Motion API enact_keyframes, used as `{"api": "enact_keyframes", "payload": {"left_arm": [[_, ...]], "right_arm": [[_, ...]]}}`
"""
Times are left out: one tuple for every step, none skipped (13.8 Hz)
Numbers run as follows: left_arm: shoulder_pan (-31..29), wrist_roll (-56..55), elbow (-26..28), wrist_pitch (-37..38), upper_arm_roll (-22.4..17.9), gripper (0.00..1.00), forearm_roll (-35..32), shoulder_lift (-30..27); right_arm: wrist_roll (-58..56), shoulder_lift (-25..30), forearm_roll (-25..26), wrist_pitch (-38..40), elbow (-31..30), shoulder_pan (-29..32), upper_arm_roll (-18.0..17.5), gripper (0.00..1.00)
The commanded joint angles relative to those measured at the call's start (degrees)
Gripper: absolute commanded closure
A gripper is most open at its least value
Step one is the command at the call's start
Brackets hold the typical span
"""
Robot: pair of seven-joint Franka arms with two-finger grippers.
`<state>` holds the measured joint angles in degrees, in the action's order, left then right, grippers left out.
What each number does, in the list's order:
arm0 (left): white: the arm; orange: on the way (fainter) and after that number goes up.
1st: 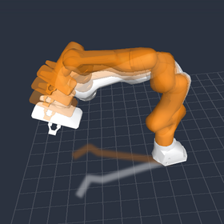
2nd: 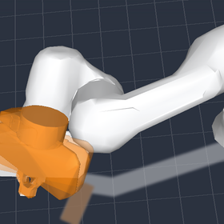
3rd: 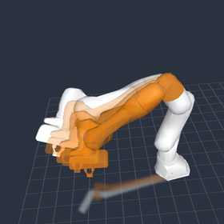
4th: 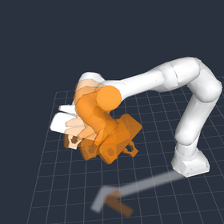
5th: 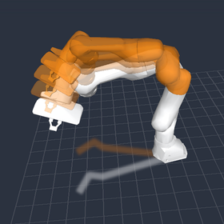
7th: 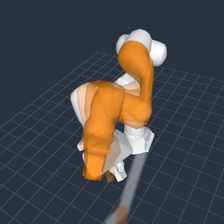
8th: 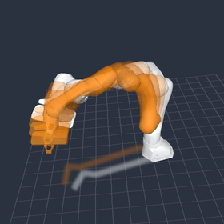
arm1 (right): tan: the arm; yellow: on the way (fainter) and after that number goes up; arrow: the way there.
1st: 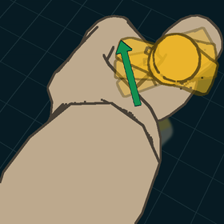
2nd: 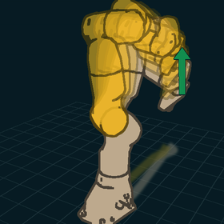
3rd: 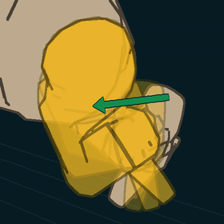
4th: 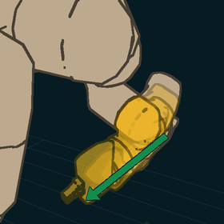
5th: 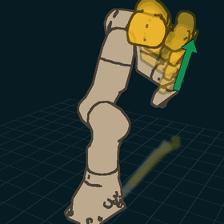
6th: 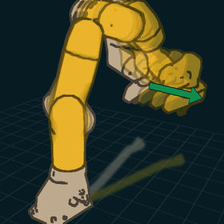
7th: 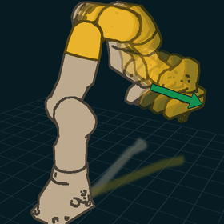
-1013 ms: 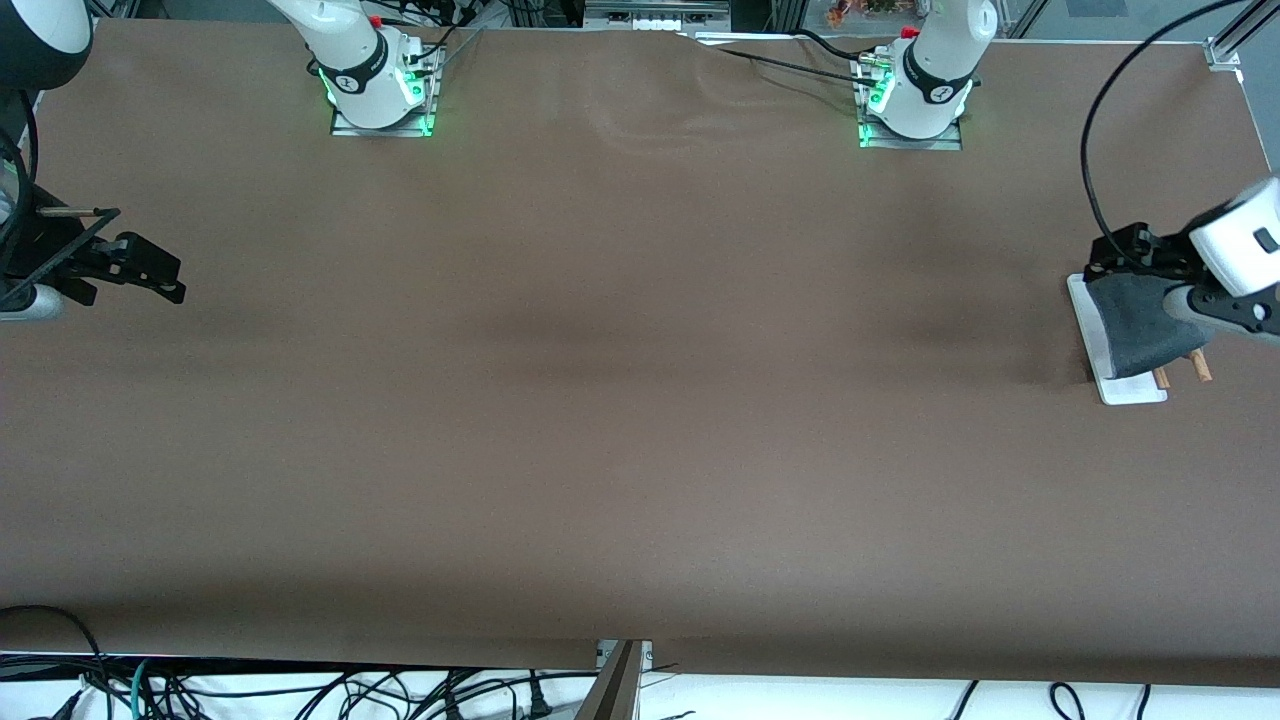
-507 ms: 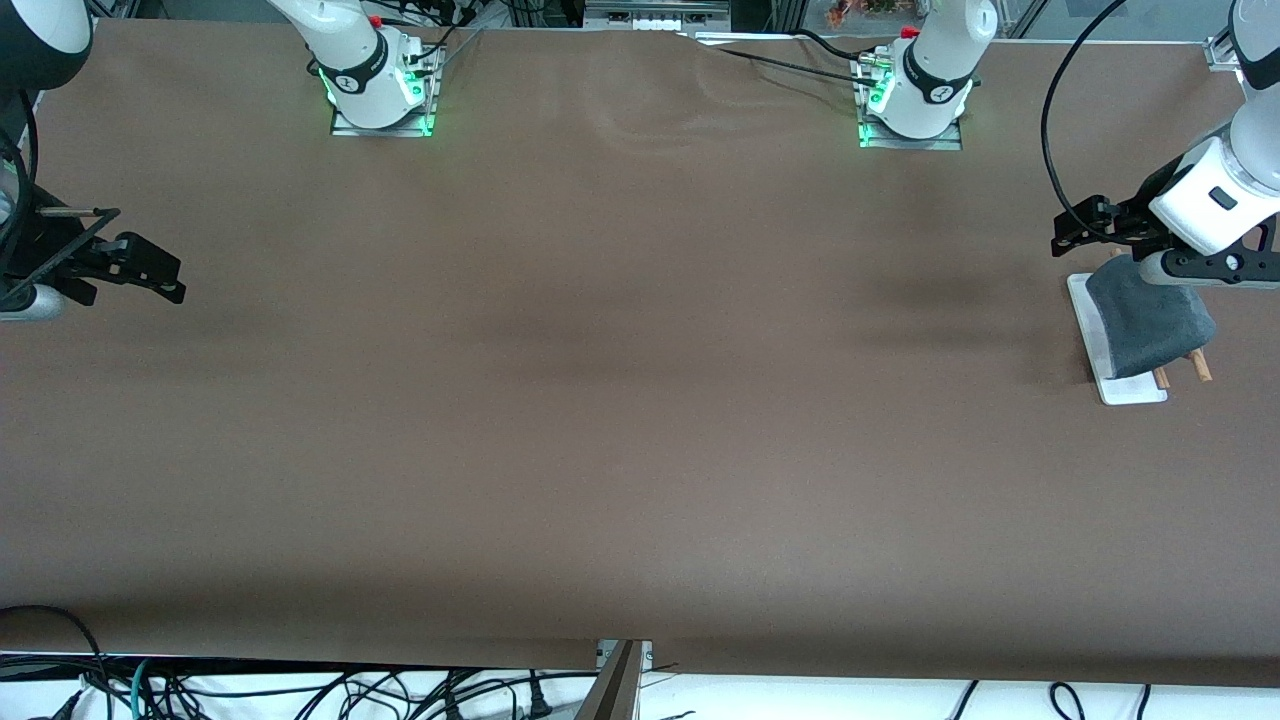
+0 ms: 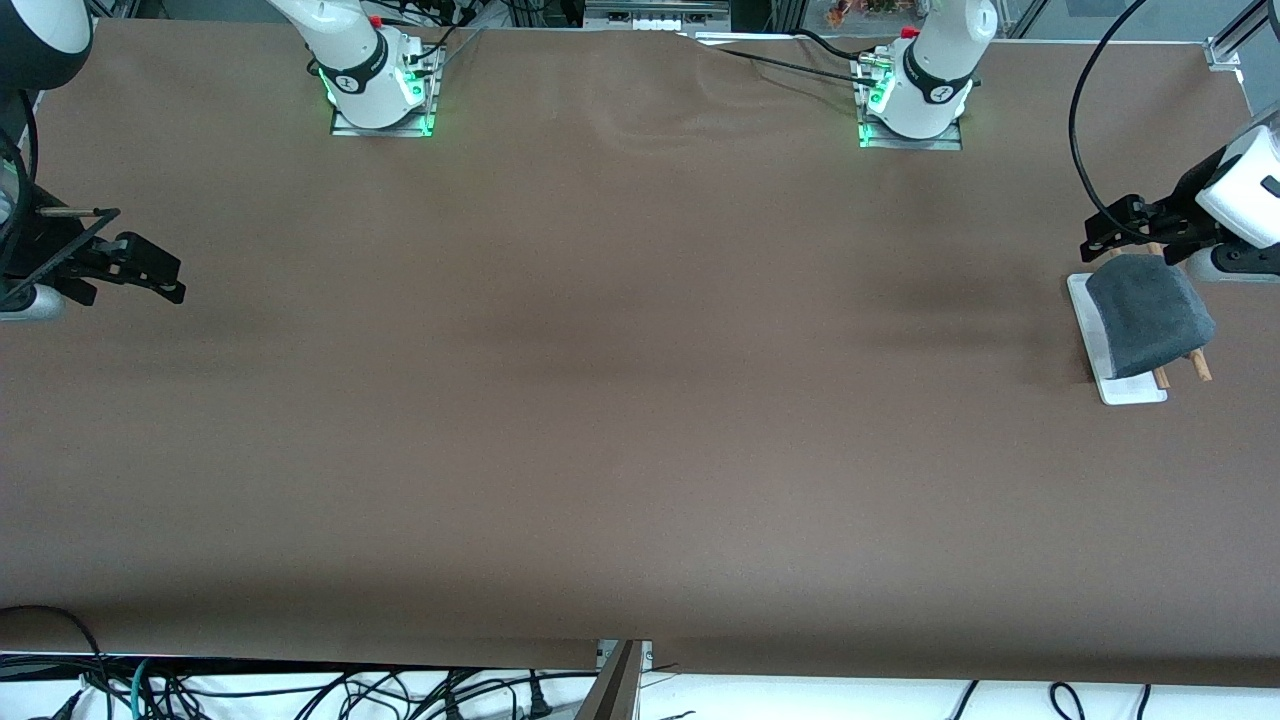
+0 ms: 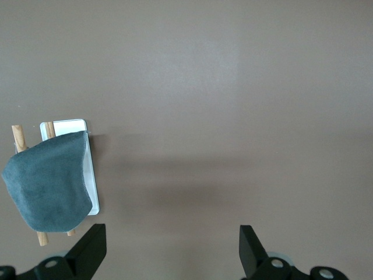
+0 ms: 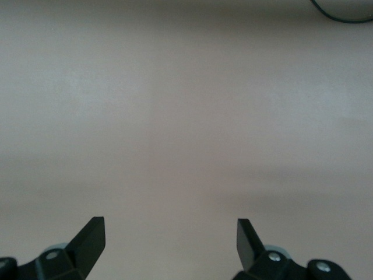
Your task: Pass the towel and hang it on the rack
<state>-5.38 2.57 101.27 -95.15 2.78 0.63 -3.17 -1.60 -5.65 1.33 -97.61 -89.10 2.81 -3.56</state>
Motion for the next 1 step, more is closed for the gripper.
{"api": "enact_keyframes", "payload": {"left_arm": [[0.72,0.51,-1.25,0.14,-0.4,0.0,-1.24,0.7]], "right_arm": [[0.54,-0.59,0.25,0.31,1.39,0.09,-0.04,0.0]]}}
